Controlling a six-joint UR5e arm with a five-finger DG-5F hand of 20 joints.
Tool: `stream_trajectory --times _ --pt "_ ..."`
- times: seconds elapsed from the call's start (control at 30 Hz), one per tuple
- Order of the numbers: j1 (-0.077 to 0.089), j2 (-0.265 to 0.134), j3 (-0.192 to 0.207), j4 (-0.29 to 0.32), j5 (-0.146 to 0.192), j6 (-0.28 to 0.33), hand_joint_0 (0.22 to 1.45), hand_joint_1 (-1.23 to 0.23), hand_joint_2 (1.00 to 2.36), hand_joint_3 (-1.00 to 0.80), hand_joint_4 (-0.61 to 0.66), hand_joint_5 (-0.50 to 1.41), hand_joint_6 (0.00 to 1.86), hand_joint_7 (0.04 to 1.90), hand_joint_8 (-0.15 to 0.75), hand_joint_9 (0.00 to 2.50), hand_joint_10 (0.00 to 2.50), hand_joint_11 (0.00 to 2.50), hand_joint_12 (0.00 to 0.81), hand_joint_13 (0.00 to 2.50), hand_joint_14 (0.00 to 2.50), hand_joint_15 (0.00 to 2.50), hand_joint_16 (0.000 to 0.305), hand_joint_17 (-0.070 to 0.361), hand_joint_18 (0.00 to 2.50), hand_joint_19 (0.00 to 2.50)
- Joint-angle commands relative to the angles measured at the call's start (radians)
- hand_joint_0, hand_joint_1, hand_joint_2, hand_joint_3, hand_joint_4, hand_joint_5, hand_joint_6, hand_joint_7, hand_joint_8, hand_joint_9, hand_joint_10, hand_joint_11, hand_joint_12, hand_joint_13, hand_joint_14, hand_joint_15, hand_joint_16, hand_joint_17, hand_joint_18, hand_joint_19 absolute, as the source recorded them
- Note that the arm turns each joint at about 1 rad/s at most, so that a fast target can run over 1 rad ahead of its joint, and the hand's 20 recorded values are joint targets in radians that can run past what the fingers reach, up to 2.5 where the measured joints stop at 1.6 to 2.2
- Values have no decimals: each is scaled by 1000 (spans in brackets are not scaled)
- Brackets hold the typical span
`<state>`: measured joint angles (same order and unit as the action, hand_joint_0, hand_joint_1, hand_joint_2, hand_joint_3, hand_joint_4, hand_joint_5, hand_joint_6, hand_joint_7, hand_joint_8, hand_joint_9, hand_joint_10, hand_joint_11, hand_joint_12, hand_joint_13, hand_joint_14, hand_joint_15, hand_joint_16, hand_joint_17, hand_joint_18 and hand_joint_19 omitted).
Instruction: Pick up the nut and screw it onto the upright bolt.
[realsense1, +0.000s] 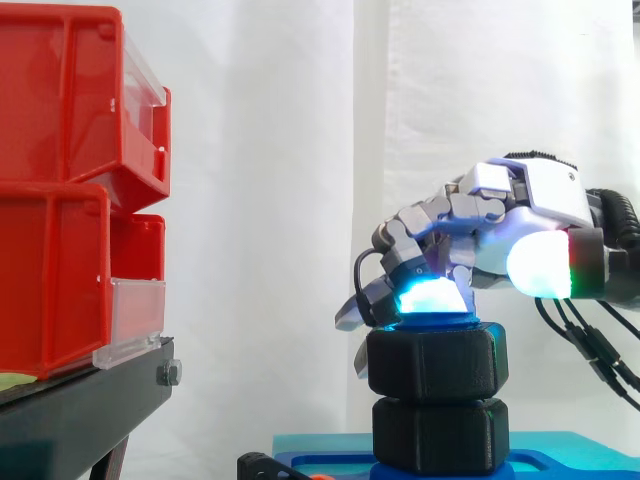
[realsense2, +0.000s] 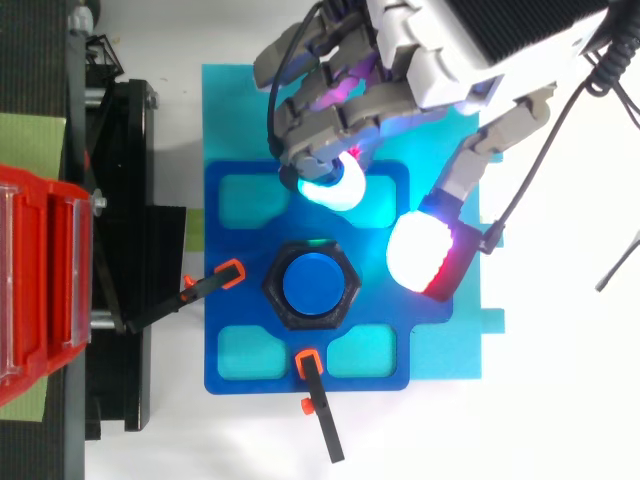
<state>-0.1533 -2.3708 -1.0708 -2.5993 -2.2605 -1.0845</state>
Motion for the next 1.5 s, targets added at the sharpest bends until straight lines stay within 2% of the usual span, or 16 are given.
stream_trajectory --times 0.0,0.07,0.1,0.17,0.2,0.23,0.3,0.33,0.47,0.7,0.83,0.9,1.03,1.37,1.47 --pt "-9 -1 22 -15 -11 0 517 -380 1000 -500 158 79 501 1475 275 1413 0 0 341 930 0 0 48 108 728 0" --pt "-14 1 32 -24 -14 0 514 -381 1000 -500 244 28 505 1317 318 1363 0 0 367 903 0 0 51 114 699 0" --pt "-15 1 38 -33 -14 0 514 -381 1000 -500 247 25 505 1314 319 1361 0 0 369 902 0 0 51 114 698 0" --pt "-17 1 49 -45 -14 0 511 -384 1000 -500 306 -28 506 1073 339 1304 0 0 386 879 0 0 53 119 669 0" --pt "-17 1 49 -45 -14 0 511 -384 1000 -500 315 -33 506 1053 342 1296 0 0 389 877 0 0 53 120 668 0" --pt "-22 1 72 -67 -19 0 509 -385 1000 -500 307 -46 505 986 341 1287 0 0 391 865 0 0 54 122 658 0" --pt "-23 1 83 -74 -22 0 506 -392 1000 -500 297 -78 504 880 337 1213 0 0 395 835 0 0 56 126 625 0" --pt "-22 1 106 -82 -28 0 505 -394 1000 -500 269 -94 503 799 334 1170 0 0 396 819 0 0 57 129 614 0" --pt "-15 1 110 -74 -28 0 497 -401 1000 -500 230 -133 501 627 323 1036 0 0 397 745 0 0 60 135 523 0" --pt "3 -1 109 -65 -14 0 483 -407 1000 -500 200 -154 500 549 302 842 0 0 395 620 0 0 65 145 332 0" --pt "18 -1 84 -62 3 0 475 -406 1000 -500 181 -161 500 530 282 691 0 0 401 500 0 0 67 151 176 0" --pt "26 -1 57 -39 13 3 473 -406 1000 -500 180 -162 500 530 279 639 0 0 401 469 0 0 68 152 146 0" --pt "31 -1 45 -2 15 9 467 -399 1000 -500 182 -163 500 531 281 604 0 0 405 443 0 0 69 156 103 0" --pt "32 -1 45 -5 15 11 466 -395 1000 -500 198 -157 500 542 289 626 0 0 408 451 0 0 70 157 103 0" --pt "32 1 25 -1 15 11 465 -394 1000 -500 208 -153 500 550 291 625 0 0 409 454 0 0 69 156 107 0"
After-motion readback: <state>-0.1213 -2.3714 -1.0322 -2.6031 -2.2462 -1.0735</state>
